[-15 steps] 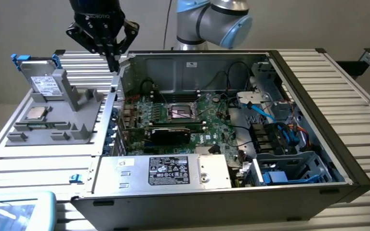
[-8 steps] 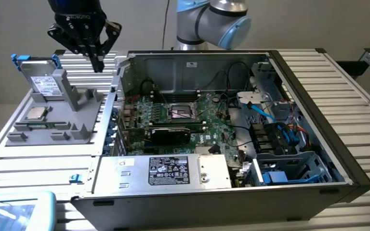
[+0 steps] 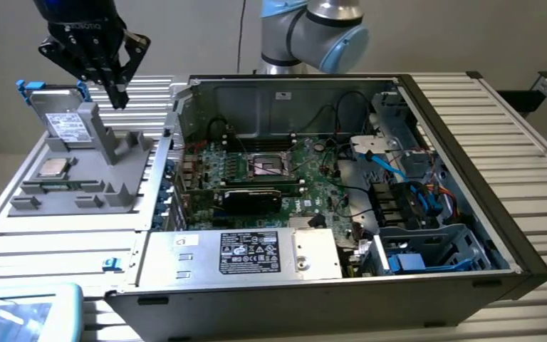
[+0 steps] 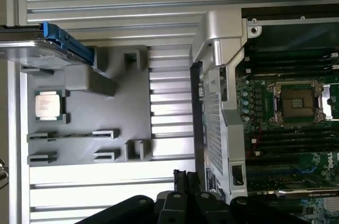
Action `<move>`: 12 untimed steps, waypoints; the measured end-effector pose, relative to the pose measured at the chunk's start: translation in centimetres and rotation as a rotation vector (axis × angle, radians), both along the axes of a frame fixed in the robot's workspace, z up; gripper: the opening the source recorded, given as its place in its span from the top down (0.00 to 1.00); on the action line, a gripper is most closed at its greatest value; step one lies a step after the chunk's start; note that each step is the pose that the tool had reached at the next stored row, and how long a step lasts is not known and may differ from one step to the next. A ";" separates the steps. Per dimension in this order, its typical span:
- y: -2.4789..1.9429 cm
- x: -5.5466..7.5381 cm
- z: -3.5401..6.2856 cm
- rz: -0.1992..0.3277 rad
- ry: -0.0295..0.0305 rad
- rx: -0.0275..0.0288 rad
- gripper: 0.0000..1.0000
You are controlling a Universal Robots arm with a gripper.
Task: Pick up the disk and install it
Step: 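Reach for the disk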
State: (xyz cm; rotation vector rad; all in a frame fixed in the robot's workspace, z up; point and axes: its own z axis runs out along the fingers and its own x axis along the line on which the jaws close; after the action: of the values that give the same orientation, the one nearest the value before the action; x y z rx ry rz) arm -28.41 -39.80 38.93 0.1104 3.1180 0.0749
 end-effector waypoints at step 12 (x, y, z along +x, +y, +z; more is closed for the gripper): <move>1.92 -3.5 -0.11 0.002 0.0006 -0.0017 0.89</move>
State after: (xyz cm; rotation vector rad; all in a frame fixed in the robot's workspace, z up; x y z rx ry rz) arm -31.92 -37.88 38.82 0.1070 3.1188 0.0723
